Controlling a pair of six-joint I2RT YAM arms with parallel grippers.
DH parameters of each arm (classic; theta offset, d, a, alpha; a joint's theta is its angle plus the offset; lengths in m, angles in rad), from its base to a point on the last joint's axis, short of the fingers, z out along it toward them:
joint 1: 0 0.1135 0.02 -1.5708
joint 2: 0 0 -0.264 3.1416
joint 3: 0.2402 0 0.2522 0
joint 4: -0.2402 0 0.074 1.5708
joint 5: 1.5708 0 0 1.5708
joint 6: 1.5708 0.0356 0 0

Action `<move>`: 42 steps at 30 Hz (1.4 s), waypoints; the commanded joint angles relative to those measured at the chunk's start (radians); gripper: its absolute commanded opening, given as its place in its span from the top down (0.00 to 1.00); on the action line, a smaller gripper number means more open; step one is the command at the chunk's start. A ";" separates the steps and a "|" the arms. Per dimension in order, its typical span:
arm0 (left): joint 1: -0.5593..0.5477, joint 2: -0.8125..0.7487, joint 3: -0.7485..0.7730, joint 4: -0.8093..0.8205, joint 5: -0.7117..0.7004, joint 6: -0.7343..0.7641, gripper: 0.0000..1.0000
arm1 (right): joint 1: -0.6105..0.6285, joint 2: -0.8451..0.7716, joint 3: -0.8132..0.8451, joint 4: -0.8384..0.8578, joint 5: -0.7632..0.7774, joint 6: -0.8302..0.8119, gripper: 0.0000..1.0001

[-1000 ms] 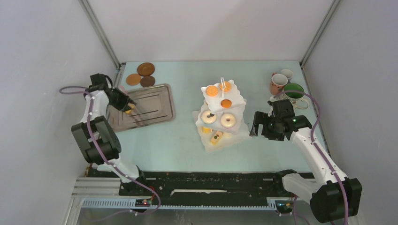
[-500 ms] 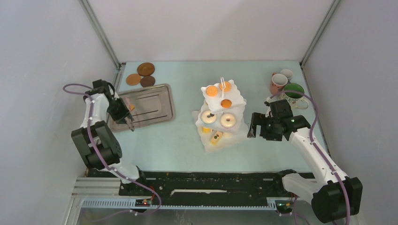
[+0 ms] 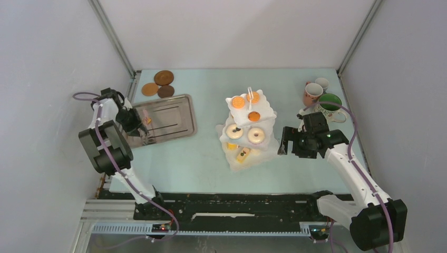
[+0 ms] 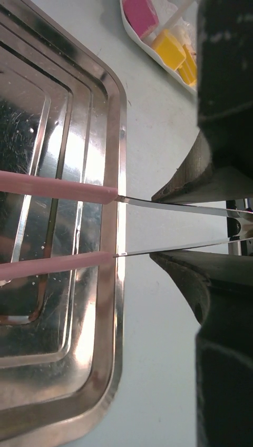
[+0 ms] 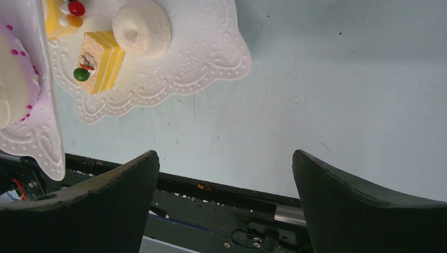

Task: Serve the afternoon tea
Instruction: Adjust the dessert on the tray.

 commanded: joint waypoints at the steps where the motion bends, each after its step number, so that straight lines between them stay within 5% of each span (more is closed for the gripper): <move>1: 0.011 0.039 0.018 -0.010 0.062 0.032 0.64 | 0.004 0.001 0.010 0.019 0.003 -0.011 0.00; 19: -0.001 -0.143 -0.239 0.069 0.096 -0.021 0.63 | 0.006 -0.010 0.006 0.028 -0.012 -0.014 0.00; 35: -0.053 -0.048 -0.132 0.017 -0.026 -0.190 0.57 | 0.010 -0.015 0.006 0.026 0.003 -0.010 0.00; 42: -0.062 0.014 -0.064 -0.058 -0.105 -0.245 0.69 | 0.009 -0.017 0.006 0.027 0.005 -0.009 0.00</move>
